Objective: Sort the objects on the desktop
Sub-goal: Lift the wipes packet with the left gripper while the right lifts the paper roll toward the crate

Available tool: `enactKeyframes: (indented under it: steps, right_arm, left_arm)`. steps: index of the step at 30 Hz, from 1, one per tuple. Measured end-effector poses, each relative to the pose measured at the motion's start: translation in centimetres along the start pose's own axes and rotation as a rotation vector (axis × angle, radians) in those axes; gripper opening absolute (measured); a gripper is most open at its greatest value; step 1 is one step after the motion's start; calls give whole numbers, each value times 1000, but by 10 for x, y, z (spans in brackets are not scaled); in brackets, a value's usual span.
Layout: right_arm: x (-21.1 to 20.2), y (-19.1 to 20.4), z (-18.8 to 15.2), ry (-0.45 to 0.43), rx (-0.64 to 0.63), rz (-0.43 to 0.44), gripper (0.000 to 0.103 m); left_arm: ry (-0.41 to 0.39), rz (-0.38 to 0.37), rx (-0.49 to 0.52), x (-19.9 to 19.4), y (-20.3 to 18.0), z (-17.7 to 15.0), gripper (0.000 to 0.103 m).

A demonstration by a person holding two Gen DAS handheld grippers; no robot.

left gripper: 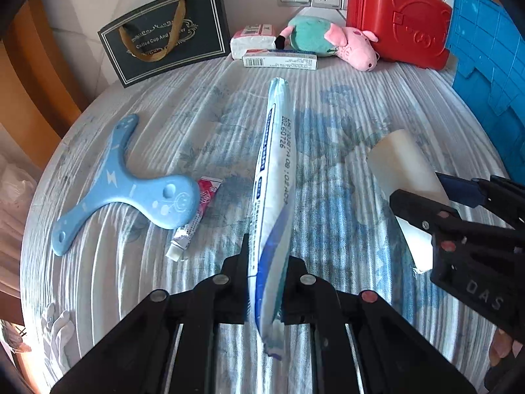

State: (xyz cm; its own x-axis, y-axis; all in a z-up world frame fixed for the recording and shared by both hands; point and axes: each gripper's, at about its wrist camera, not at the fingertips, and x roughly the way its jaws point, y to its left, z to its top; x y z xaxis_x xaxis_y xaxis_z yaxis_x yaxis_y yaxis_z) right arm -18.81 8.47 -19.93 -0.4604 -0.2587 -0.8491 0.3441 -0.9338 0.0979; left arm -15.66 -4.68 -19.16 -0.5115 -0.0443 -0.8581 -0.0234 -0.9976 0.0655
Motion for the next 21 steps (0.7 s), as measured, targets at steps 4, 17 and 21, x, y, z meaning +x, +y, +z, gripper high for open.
enactKeyframes:
  steps: [4,17,21]
  right_arm:
    - [-57,16,-16,-124,-26,-7,45]
    - [-257,56,-70,-560,8,-266,45]
    - [-311,51,-85,-632,40,-366,45]
  left_arm:
    - [-77,-24,10,-44,-1,-7,12]
    - [-372,-171,129,-191,-17,-26,12]
    - [-451,-239,166,-225,-36,-29,12]
